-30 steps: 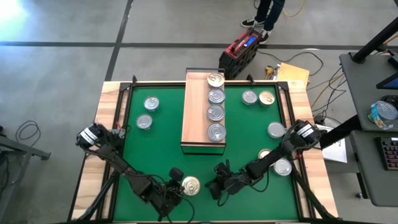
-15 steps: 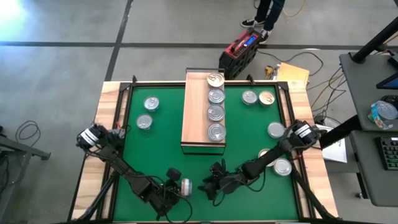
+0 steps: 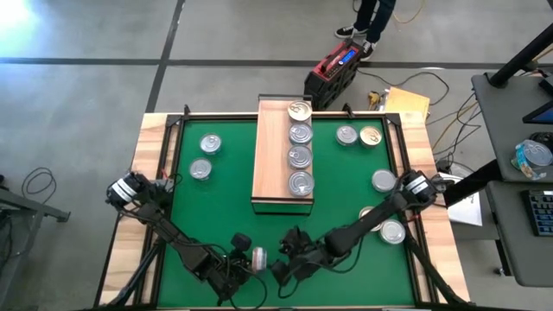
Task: Stack canned seafood by type on shelf
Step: Stack the top left dark blue tuna can on top of the dark blue tuna can on the shelf
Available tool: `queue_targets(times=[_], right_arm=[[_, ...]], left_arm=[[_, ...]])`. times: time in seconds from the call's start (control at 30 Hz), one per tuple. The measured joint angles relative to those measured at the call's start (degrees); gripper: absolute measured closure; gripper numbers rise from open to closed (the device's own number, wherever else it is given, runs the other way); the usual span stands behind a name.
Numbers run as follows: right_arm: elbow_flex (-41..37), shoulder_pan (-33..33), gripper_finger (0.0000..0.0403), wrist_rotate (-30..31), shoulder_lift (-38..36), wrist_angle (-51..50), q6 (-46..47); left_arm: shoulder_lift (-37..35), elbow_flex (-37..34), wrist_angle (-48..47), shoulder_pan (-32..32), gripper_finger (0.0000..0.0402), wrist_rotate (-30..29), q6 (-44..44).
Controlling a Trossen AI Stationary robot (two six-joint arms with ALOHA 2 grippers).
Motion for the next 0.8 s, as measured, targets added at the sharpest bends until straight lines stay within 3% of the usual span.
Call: queue_targets(times=[0.37,0.63,0.8], right_arm=[[1.9,1.4,0.006,2.5,2.2,-1.5,2.8],[8.7,2.0,0.006,6.0,7.2,-1.6,-10.9],[17.1,2.0,0.006,7.9,11.2,-11.7,-13.7]], left_arm=[[-0.1,-0.2,6.4,-0.2,0.0401,-0.2,2.6],[-0.1,-0.2,7.7,-0.1,0.0401,-1.4,3.5],[0.0,-0.2,7.8,0.0,0.0401,-1.5,3.4]])
